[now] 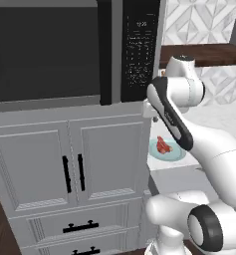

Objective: Pick up the knife from the drawer and place it on the cutting board. Then place the meat from the plate to the cutting board.

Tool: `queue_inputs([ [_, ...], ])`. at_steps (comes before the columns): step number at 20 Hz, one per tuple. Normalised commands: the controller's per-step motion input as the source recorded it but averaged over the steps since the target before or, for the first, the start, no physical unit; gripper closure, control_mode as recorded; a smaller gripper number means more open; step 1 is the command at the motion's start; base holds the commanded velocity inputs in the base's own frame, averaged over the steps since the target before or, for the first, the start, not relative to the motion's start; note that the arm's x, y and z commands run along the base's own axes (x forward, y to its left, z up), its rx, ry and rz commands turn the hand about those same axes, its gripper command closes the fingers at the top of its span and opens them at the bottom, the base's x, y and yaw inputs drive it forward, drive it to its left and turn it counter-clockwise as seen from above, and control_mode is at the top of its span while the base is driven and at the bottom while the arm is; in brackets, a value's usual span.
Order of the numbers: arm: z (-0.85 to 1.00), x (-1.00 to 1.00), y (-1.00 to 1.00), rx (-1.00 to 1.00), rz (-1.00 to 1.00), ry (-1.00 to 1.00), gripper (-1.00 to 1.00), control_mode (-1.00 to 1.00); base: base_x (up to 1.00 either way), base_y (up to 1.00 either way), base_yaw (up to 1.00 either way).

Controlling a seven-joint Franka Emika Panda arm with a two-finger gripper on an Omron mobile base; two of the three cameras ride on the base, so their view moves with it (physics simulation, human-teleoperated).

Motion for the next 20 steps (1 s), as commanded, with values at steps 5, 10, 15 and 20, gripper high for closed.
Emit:
queue_inputs([
  [5,0.0,0.0,0.0,0.0,0.0,0.0,-1.0,1.0,-0.41,-0.02,0.0],
  [10,0.0,0.0,0.0,0.0,0.0,0.0,-1.0,1.0,-0.99,-0.39,0.0],
  [15,0.0,0.0,0.0,0.0,0.0,0.0,-1.0,1.0,-0.45,-0.74,0.0],
  [20,0.0,0.0,0.0,0.0,0.0,0.0,-1.0,1.0,-0.03,-0.61,0.0],
])
